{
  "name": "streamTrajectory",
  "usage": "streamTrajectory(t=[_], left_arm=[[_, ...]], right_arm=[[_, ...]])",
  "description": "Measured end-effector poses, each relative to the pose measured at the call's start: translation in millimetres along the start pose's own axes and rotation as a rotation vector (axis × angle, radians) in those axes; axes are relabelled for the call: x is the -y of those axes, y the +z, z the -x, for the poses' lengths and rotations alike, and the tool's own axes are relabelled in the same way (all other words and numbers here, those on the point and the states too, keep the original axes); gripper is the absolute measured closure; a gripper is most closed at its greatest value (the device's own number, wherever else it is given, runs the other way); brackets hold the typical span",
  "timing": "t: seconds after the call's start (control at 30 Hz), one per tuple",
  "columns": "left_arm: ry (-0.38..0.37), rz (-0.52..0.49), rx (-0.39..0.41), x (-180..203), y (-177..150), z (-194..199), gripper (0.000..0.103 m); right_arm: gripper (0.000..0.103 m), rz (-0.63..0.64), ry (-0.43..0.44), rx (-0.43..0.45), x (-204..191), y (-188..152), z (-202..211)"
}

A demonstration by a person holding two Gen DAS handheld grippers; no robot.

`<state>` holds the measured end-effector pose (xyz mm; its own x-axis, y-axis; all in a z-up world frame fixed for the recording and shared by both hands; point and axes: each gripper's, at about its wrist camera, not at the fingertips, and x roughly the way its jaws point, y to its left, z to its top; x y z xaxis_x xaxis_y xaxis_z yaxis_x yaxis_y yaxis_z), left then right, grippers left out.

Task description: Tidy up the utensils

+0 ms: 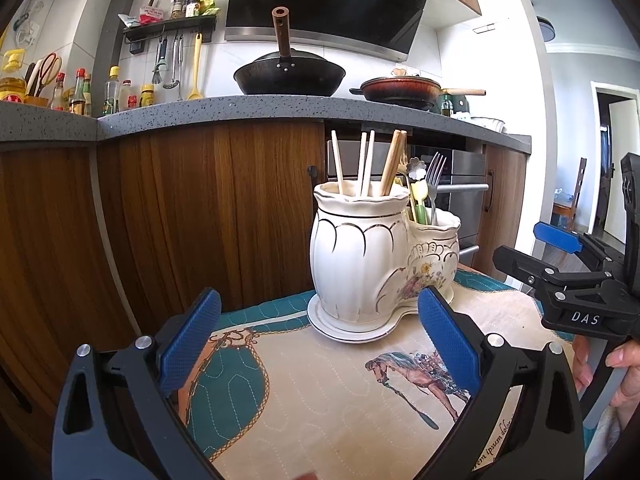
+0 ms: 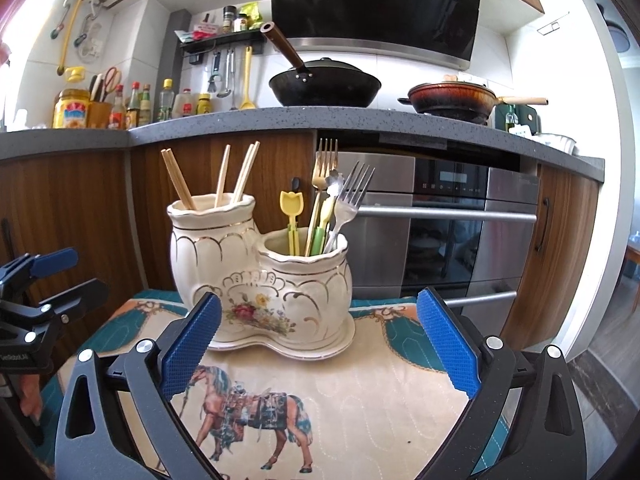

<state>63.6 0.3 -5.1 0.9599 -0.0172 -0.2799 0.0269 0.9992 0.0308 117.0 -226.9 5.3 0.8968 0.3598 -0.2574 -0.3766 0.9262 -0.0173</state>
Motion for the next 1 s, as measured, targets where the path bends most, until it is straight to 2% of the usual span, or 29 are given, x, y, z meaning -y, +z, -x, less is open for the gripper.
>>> streamTrajectory(t=[1.0], left_arm=[[-0.008,-0.018,-0.014,3.9,-0.3,-2.1,0.006]], right_arm=[[0.005,0.006,-0.006,-0.019,-1.6,-2.0,-5.1]])
